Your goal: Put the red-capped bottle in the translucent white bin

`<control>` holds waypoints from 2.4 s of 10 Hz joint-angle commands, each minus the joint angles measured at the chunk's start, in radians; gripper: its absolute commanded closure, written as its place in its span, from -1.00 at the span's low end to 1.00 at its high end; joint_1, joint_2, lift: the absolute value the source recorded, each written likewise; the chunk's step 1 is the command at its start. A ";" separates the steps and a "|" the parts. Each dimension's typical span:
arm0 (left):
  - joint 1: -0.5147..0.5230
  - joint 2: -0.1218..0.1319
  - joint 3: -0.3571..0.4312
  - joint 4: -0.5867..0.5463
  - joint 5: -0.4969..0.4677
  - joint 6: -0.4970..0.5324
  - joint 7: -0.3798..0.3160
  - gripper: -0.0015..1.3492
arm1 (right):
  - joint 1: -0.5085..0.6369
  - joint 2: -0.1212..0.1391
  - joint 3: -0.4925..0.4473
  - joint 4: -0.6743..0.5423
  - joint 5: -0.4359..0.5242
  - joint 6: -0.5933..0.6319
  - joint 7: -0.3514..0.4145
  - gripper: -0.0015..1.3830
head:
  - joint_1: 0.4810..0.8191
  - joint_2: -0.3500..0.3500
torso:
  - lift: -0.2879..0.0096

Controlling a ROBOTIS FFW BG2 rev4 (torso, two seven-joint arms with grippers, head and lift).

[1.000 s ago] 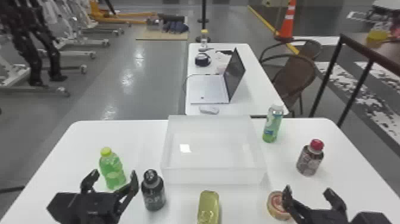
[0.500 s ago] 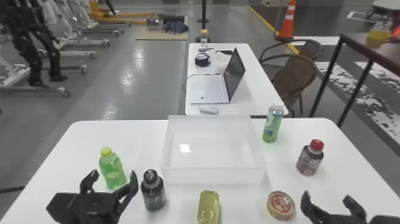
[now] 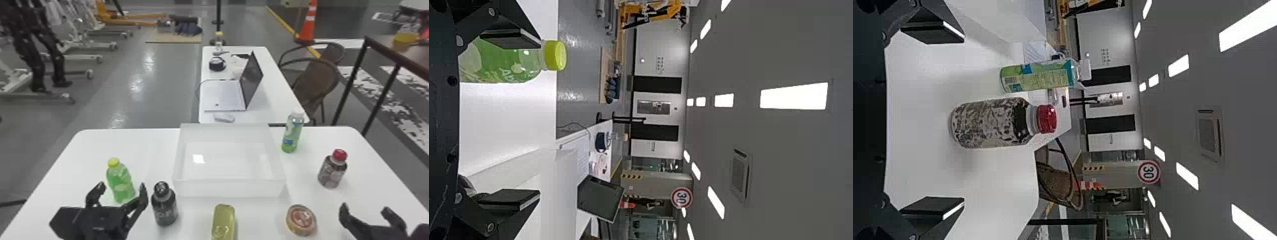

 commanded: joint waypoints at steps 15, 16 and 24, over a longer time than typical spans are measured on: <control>0.001 -0.003 -0.003 0.028 0.041 -0.066 0.000 -0.66 | -0.286 -0.037 -0.038 0.286 0.150 0.086 0.118 -0.79 | -0.60 0.00 | 0.26; 0.004 -0.003 0.000 0.028 0.048 -0.073 0.000 -0.66 | -0.300 -0.040 -0.038 0.313 0.144 0.092 0.144 -0.79 | -0.60 0.00 | 0.26; -0.005 -0.003 -0.007 0.043 0.052 -0.089 -0.006 -0.66 | -0.559 -0.049 -0.038 0.574 0.218 0.038 0.193 -0.79 | -0.60 0.00 | 0.26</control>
